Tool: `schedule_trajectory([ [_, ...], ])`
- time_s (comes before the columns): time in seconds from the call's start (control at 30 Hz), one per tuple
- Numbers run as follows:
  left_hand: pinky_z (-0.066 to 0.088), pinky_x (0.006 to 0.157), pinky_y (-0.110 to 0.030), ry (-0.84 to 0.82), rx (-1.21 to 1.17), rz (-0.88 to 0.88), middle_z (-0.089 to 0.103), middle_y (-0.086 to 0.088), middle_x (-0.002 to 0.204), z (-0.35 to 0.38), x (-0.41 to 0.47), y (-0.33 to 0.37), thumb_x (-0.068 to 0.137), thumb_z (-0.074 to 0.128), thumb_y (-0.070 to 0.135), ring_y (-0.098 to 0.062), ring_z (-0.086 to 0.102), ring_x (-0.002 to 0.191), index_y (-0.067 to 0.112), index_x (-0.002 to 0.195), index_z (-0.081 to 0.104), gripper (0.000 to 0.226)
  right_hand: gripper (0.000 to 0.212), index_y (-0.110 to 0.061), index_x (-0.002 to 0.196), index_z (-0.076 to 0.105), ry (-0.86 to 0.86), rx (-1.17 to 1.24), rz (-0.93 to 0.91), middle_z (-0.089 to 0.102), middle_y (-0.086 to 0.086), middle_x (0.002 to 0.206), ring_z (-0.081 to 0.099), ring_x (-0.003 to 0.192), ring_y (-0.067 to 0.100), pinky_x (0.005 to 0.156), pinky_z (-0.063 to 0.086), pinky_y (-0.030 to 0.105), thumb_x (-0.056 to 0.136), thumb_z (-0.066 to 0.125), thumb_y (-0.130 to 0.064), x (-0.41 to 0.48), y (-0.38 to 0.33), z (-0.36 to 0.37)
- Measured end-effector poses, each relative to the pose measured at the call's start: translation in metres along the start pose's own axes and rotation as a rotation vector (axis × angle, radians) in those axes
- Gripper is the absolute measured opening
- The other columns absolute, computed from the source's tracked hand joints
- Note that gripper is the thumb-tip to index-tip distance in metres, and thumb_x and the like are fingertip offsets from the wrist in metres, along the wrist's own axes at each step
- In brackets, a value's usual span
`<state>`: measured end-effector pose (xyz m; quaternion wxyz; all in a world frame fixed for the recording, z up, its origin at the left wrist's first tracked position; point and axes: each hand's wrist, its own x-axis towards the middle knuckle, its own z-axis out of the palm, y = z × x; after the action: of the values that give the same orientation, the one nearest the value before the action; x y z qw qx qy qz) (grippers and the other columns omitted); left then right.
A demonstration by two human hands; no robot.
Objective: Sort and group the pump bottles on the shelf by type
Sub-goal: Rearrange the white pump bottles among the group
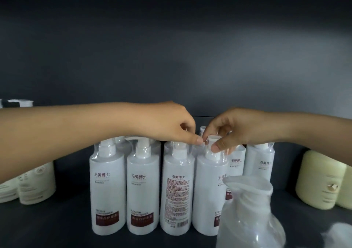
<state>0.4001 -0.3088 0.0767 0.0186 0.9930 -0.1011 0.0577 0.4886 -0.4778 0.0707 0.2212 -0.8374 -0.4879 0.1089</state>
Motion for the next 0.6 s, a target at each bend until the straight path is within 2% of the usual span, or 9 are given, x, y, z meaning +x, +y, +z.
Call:
schedule_trajectory([
  [0.1,0.046,0.067,-0.028,-0.007,-0.079,0.002,0.066,-0.005,0.078,0.008,0.004,-0.001,0.084,0.055,0.051,-0.021,0.06,0.071,0.014,0.08,0.066,0.039,0.02,-0.023,0.094,0.07,0.012,0.014,0.02,0.065,-0.021,0.059,0.067,0.058,0.006,0.062,0.055,0.018,0.077,0.075,-0.015,0.002,-0.002,0.002],
  [0.13,0.045,0.065,-0.028,-0.006,-0.097,0.004,0.066,-0.008,0.08,0.01,0.004,-0.002,0.084,0.056,0.05,-0.022,0.061,0.071,0.013,0.08,0.066,0.038,0.02,-0.021,0.094,0.069,0.016,0.027,0.029,0.064,-0.022,0.058,0.066,0.057,0.005,0.063,0.057,0.019,0.077,0.075,-0.014,0.002,-0.003,0.003],
  [0.27,0.051,0.076,-0.034,-0.028,-0.15,0.017,0.065,-0.01,0.096,0.009,0.0,-0.004,0.083,0.058,0.048,-0.023,0.065,0.081,0.017,0.082,0.067,0.032,0.019,-0.024,0.089,0.07,0.039,0.074,0.063,0.066,-0.023,0.063,0.068,0.061,0.01,0.06,0.056,0.019,0.075,0.076,-0.013,0.001,-0.005,0.005],
  [0.37,0.053,0.075,-0.036,-0.054,-0.186,0.033,0.065,-0.008,0.102,0.006,-0.003,-0.005,0.08,0.062,0.043,-0.017,0.063,0.073,0.028,0.084,0.07,0.018,0.016,-0.024,0.088,0.069,0.046,0.054,0.083,0.066,-0.021,0.063,0.068,0.059,0.007,0.058,0.055,0.017,0.076,0.076,-0.014,0.0,-0.008,0.006],
  [0.43,0.052,0.076,-0.037,-0.075,-0.178,0.045,0.064,-0.01,0.106,0.004,-0.006,-0.004,0.074,0.059,0.042,-0.026,0.06,0.077,0.035,0.084,0.069,0.016,0.015,-0.021,0.087,0.07,0.071,0.058,0.104,0.065,-0.012,0.067,0.066,0.058,0.004,0.056,0.055,0.017,0.076,0.077,-0.015,0.0,-0.01,0.007],
  [0.5,0.054,0.079,-0.043,-0.108,-0.177,0.037,0.063,-0.011,0.109,0.001,-0.01,-0.003,0.067,0.053,0.04,-0.033,0.059,0.087,0.041,0.086,0.067,0.024,0.014,-0.02,0.086,0.069,0.09,0.069,0.118,0.063,-0.008,0.074,0.065,0.056,0.0,0.054,0.054,0.016,0.076,0.077,-0.015,0.001,-0.011,0.009],
  [0.53,0.054,0.08,-0.041,-0.133,-0.202,0.017,0.063,-0.007,0.109,0.0,-0.011,-0.004,0.069,0.053,0.036,-0.029,0.059,0.086,0.04,0.087,0.067,0.024,0.014,-0.02,0.086,0.068,0.088,0.074,0.123,0.063,-0.005,0.077,0.064,0.056,-0.001,0.054,0.054,0.016,0.076,0.076,-0.015,0.001,-0.012,0.01],
  [0.6,0.052,0.072,-0.023,-0.178,-0.262,-0.041,0.065,0.017,0.098,-0.002,-0.013,-0.011,0.079,0.057,0.02,-0.009,0.06,0.075,0.039,0.094,0.063,0.026,0.014,-0.018,0.091,0.068,0.057,0.088,0.13,0.064,-0.004,0.079,0.064,0.055,-0.002,0.055,0.054,0.015,0.078,0.073,-0.013,-0.002,-0.013,0.008],
])
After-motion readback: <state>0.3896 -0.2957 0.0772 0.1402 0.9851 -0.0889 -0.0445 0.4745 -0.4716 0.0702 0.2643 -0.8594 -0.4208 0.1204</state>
